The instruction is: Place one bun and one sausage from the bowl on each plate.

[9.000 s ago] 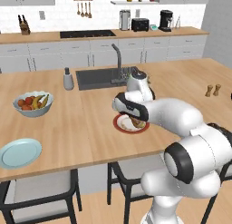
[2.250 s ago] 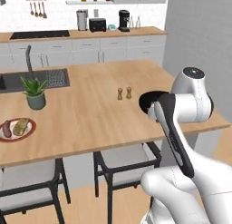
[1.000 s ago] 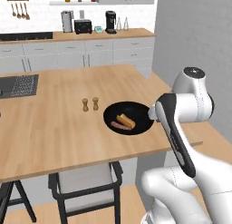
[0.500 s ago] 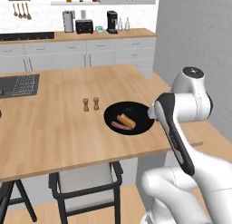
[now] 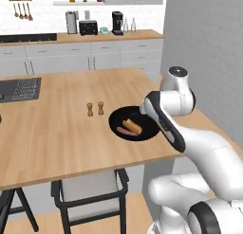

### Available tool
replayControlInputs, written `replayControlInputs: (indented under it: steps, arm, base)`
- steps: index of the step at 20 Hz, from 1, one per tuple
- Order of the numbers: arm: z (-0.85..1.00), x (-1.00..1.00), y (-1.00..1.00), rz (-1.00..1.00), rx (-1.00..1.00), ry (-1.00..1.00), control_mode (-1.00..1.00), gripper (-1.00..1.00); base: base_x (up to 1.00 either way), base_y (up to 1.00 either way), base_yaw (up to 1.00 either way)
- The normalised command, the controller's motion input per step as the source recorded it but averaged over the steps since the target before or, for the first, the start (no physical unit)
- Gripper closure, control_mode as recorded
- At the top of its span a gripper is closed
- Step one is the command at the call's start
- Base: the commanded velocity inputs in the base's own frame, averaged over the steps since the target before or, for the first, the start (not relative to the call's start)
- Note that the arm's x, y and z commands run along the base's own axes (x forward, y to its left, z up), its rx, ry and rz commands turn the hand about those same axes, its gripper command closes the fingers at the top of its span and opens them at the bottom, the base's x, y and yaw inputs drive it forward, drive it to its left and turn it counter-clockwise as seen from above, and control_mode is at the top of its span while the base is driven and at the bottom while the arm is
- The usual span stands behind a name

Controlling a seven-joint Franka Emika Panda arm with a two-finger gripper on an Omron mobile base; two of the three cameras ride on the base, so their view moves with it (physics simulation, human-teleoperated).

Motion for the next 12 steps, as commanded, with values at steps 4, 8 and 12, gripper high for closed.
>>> replayControlInputs:
  steps: [4, 8, 12]
  arm:
    - [-0.31, 0.97, 0.40, 0.06, 0.00, 0.10, -1.00, -1.00]
    - [-0.27, 0.72, 0.24, 0.06, 0.00, 0.10, -1.00, -1.00]
    - [-0.25, 0.45, 0.16, 0.02, 0.00, 0.01, -1.00, -1.00]
  base:
    - [0.00, 0.00, 0.00]
    - [0.00, 0.00, 0.00]
    - [0.00, 0.00, 0.00]
